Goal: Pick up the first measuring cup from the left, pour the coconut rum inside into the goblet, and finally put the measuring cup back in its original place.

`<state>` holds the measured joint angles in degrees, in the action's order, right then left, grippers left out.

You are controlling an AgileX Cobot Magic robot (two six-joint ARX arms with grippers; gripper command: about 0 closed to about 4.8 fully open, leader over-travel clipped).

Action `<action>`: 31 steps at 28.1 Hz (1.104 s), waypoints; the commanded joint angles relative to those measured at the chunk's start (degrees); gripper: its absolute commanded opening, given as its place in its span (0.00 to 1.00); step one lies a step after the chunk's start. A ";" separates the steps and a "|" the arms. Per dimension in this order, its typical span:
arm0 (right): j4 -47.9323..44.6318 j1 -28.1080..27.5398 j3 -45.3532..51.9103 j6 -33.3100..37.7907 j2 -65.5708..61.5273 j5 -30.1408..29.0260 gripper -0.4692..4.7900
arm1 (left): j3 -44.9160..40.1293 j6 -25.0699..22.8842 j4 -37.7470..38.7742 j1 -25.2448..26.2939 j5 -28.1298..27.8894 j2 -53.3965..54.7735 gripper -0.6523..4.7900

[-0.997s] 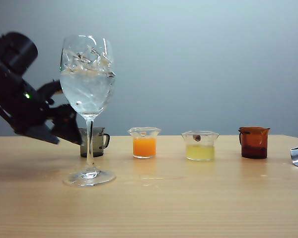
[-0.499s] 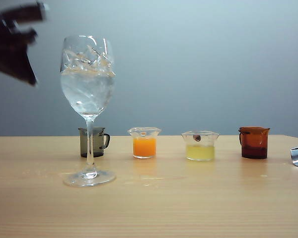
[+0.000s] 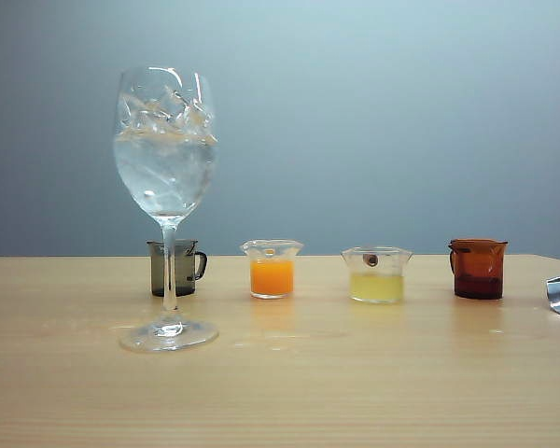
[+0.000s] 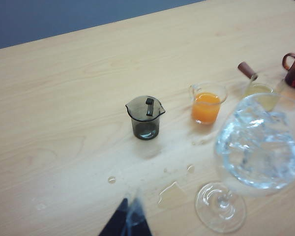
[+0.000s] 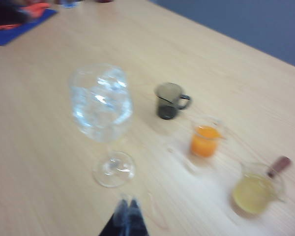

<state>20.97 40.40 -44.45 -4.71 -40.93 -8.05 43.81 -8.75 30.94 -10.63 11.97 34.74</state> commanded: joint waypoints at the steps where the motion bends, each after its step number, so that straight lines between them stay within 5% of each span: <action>1: -4.90 -0.07 5.20 -0.26 6.05 2.34 0.08 | -5.16 2.19 -2.69 -0.04 -0.57 -8.24 0.11; 10: -6.25 -0.09 14.01 -0.22 16.79 11.80 0.08 | -16.57 4.17 -5.35 -0.02 -1.64 -22.75 0.11; 21: -5.35 -0.02 20.37 0.24 25.16 15.76 0.08 | -25.68 6.88 -12.83 -0.02 -1.95 -30.21 0.11; 31: -5.31 0.02 20.37 0.20 25.24 15.52 0.08 | -36.13 8.90 -32.09 -0.02 -2.29 -30.21 0.11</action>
<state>16.45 40.42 -23.84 -4.60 -15.75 7.51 8.36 -0.56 2.02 -10.63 9.80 4.47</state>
